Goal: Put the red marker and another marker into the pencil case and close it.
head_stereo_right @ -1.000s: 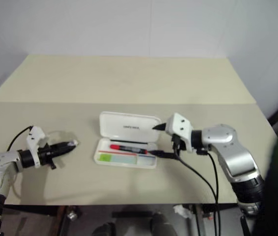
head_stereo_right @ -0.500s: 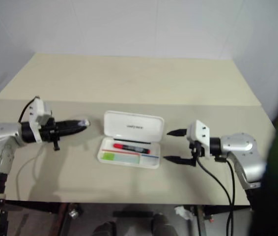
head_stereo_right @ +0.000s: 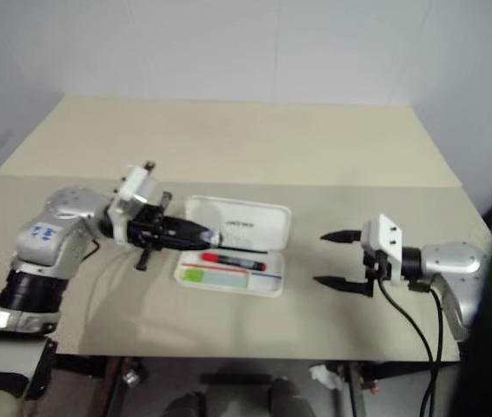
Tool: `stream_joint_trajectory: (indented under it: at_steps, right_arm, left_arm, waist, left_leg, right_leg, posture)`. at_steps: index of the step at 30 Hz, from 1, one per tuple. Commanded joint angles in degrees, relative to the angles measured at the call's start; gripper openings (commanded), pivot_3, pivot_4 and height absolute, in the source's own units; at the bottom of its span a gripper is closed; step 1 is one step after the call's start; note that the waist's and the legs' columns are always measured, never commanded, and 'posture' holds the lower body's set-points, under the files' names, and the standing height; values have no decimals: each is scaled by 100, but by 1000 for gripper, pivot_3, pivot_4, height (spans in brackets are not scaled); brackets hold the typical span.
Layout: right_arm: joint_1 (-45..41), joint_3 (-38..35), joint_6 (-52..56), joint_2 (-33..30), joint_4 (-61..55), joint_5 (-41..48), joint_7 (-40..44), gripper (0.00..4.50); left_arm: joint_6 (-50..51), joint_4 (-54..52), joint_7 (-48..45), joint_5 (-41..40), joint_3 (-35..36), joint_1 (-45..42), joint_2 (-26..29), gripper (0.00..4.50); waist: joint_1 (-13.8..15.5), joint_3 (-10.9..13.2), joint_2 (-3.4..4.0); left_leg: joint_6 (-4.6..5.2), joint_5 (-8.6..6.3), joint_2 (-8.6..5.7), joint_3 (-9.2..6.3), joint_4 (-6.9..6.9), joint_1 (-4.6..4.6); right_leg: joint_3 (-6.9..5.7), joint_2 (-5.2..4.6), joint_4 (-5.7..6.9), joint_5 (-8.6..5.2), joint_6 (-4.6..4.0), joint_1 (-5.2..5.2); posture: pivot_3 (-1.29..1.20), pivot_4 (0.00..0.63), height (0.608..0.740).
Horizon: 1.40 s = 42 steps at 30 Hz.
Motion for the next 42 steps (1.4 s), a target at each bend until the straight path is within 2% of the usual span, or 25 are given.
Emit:
stream_joint_trajectory:
  at_steps: [1,4,11,24,32,42]
  right_arm:
    - [167,-248,-10,-82,-302,95,-164,4500]
    - [362,-310,54,-87,-485,127,-294,4500]
    - [624,-439,195,-87,-751,146,-567,4500]
    - [808,-405,255,-54,-917,196,-820,4500]
    - [824,-386,225,-41,-899,190,-845,4500]
    - [873,-410,224,-56,-905,179,-872,4500]
  left_arm:
    - [-357,502,19,351,-234,-373,-359,402]
    - [-567,989,58,600,-412,-594,-766,402]
    - [-472,1201,521,1162,-785,-667,-1324,402]
    - [34,431,687,1409,-1144,-101,-1314,402]
    - [30,566,1161,1699,-1233,-94,-1453,402]
    - [-72,626,1218,1776,-1310,-50,-1573,402]
  waist:
    - [2,0,0]
    - [11,0,1]
    - [-2,0,1]
    - [10,0,1]
    - [17,0,1]
    - [15,0,1]
  left_leg:
    - [0,0,0,0,0,0]
    - [0,0,-4,-2,1,-1]
    - [1,0,-4,-2,0,0]
    - [1,0,-6,-1,6,4]
    - [2,0,-6,-1,6,4]
    - [2,0,-6,-2,6,4]
  right_leg:
    - [2,0,0,0,0,0]
    - [3,0,-2,2,4,3]
    - [8,0,-5,4,8,5]
    - [12,0,-6,6,11,12]
    - [12,0,-9,6,12,14]
    - [12,0,-9,7,12,15]
  posture:
    - [0,150,740]
    - [0,150,740]
    - [0,150,740]
    - [0,150,740]
    - [0,150,740]
    - [0,150,740]
